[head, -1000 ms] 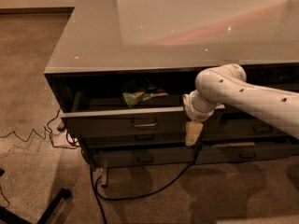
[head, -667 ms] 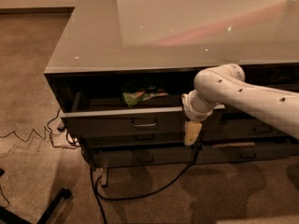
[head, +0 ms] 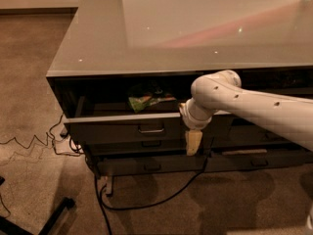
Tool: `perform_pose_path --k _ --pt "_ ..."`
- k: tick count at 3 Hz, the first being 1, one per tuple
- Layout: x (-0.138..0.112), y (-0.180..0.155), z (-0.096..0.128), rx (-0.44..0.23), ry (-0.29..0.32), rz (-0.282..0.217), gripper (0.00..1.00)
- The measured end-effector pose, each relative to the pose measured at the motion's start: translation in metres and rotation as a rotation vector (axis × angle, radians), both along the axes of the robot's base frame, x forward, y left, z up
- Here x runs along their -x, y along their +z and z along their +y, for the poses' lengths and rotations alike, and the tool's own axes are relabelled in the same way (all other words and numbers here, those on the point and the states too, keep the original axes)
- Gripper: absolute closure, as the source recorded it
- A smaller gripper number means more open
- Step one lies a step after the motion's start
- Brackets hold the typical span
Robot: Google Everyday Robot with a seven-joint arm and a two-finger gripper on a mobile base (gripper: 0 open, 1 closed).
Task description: Open top drawer
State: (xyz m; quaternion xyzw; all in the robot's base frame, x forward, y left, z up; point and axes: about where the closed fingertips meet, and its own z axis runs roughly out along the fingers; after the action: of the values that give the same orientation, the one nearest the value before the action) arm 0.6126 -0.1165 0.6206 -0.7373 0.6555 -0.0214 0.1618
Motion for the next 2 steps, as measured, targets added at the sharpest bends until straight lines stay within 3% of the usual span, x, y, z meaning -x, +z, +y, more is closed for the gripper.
perform_pose_path --k 1,2 --pt "0.0056 -0.0131 0.0003 0.046 0.023 0.032 0.19" --pt "0.0056 -0.0080 0.0003 0.046 0.023 0.032 0.42"
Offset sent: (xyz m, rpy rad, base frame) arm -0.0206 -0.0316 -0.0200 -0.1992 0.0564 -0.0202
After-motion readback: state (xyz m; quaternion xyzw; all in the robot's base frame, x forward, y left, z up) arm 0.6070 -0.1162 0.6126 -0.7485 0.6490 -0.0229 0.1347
